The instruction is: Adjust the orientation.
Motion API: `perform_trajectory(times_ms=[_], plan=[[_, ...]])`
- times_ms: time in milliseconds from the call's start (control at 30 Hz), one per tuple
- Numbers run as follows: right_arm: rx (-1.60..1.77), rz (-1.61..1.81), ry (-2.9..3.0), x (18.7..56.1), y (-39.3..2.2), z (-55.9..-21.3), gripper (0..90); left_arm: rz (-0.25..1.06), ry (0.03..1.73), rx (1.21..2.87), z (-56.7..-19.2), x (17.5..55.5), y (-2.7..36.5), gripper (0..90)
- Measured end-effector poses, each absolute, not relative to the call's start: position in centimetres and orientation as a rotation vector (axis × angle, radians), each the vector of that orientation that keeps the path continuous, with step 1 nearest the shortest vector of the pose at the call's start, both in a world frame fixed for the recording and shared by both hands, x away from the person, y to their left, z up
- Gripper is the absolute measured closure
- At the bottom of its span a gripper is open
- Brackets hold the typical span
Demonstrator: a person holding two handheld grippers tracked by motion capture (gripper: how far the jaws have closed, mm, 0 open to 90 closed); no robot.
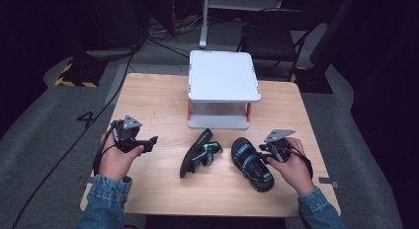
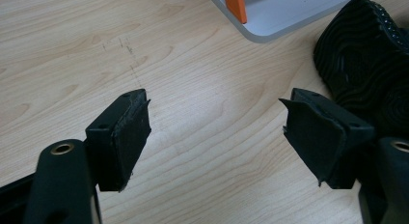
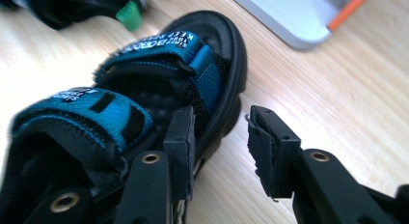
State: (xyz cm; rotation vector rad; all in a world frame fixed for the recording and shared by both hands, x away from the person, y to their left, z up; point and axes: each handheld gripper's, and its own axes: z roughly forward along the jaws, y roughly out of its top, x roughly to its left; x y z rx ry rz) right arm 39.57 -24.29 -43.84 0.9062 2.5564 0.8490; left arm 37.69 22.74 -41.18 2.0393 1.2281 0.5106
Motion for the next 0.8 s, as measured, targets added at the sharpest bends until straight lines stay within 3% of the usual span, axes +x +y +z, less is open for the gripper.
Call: perform_trajectory(times_ms=[367,600,800], plan=[[1.001,0.824,2.516,40.7,-26.2,-45.3,54.1,0.497,1.226,2.041,-41.3,37.9,22.6,24.4],[0.995,0.913,2.469,39.6,-27.7,-41.9,45.3,0.496,1.221,2.039,-41.2,38.1,22.5,24.3],[0.815,0.847,2.615,37.8,-27.1,-39.7,45.2,0.487,1.212,2.048,-41.4,38.4,22.1,24.4]])
